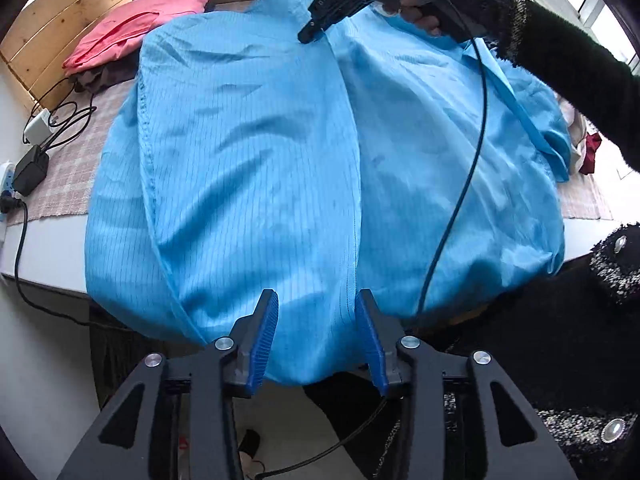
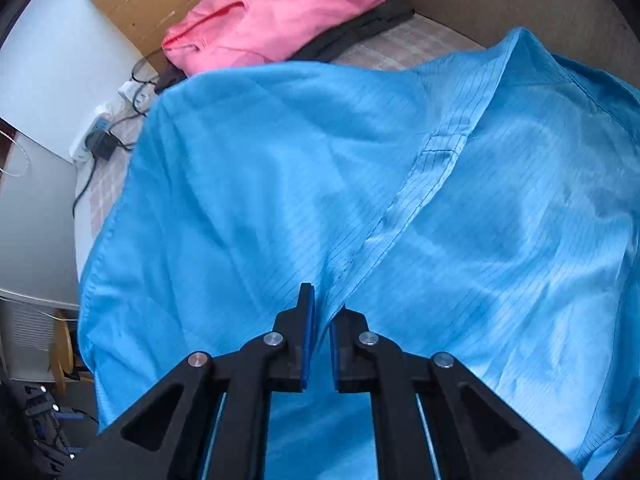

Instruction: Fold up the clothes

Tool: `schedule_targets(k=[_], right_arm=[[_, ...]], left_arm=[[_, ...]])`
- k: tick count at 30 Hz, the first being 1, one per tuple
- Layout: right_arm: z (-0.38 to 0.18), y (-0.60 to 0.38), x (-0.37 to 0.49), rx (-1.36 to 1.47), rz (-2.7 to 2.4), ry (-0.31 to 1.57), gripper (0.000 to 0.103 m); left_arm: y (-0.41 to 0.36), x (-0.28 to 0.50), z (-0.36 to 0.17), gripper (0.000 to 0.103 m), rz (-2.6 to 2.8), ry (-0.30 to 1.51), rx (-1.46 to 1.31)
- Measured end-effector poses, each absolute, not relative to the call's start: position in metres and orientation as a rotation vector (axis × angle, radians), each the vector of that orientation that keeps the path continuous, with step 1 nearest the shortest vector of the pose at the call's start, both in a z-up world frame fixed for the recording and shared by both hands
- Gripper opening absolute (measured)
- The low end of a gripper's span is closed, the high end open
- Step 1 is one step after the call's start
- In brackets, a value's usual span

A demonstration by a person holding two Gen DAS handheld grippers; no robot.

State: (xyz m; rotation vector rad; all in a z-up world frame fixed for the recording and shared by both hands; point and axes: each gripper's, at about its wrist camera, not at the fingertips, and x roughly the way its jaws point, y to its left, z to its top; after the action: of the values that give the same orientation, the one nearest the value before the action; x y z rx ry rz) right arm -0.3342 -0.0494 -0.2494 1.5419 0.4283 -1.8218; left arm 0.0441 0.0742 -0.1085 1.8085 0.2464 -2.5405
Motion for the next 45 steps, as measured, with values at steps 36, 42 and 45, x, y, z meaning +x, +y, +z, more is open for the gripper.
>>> schedule_targets(k=[36, 42, 45], right_arm=[[-0.245, -0.259, -0.319, 1.488, -1.773, 0.550, 0.004], [-0.235, -0.256, -0.321, 1.456, -1.794, 0.538, 0.003], [-0.237, -0.264, -0.325, 1.458, -1.803, 0.541, 0.003]], left_arm=[[-0.050, 0.128, -0.179, 0.004, -2.506, 0.823, 1.553], [-0.083, 0.135, -0.177, 0.004, -2.448, 0.766, 1.494], [-0.090, 0.127, -0.181, 0.004, -2.441, 0.756, 1.510]])
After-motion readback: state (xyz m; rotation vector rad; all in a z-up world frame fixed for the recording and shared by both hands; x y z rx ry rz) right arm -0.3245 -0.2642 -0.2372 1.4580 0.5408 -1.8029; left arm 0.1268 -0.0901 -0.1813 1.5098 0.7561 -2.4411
